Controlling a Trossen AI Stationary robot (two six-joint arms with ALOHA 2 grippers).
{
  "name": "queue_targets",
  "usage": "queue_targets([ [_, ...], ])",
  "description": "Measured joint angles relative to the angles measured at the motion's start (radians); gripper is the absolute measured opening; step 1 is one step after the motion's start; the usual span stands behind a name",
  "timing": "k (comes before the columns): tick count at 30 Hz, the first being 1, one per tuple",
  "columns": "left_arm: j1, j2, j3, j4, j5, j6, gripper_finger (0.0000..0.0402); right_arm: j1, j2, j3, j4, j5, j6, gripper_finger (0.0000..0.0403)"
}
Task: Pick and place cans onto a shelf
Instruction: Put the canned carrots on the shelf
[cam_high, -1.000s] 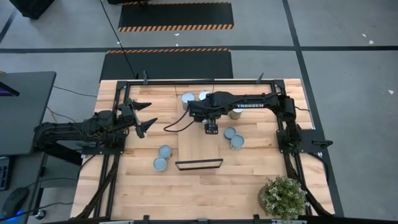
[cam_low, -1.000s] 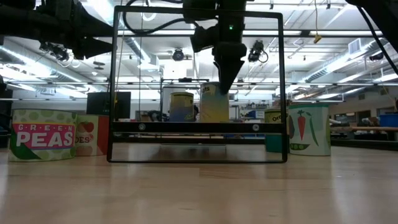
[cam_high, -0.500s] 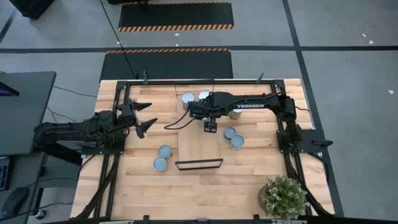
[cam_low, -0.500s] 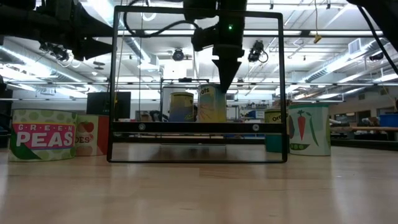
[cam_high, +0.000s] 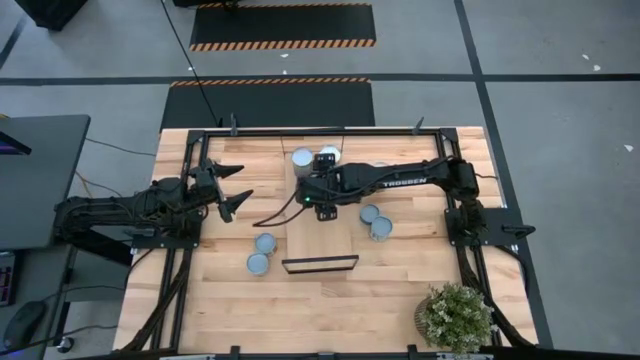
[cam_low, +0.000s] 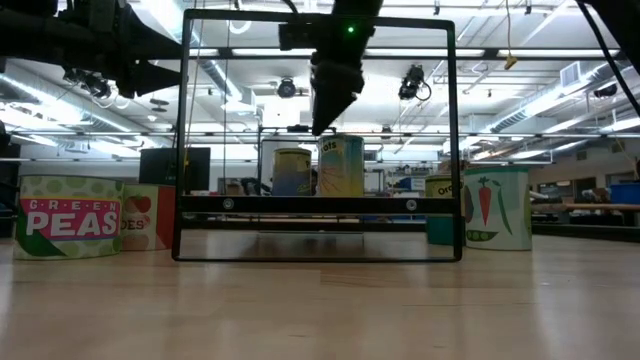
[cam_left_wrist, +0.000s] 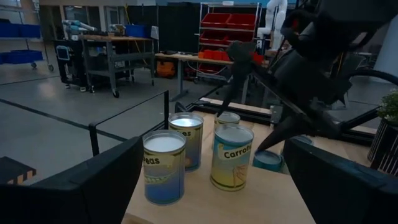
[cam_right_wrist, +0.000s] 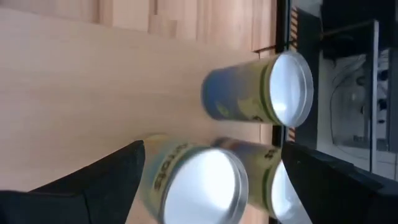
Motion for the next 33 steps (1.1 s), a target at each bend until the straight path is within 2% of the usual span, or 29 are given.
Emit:
queue_targets([
  [4,0.000,0.000,0.000,0.000,0.000,0.000,0.0393,-0.020,0.003,-0.005,0.000,0.051,0.002,0.0385],
  [15,0.000,0.000,0.000,-0.001,0.000,0.000,0.0393,-0.098,0.003,-0.005,0.014,0.073,0.001,0.0385],
  [24,0.000,0.000,0.000,-0.001,0.000,0.001,0.0393,-0.059,-0.006,0.036,-0.019,0.108,-0.018,0.0385],
  [27,0.000,0.000,0.000,-0.011,0.000,0.000,0.0393,-0.057,-0.016,0.067,-0.102,0.119,0.040,0.0385],
  [33,0.000,0.000,0.000,-0.025,0.000,0.000,0.0393,-0.083,-0.064,0.061,-0.239,0.071,0.237,0.0385],
])
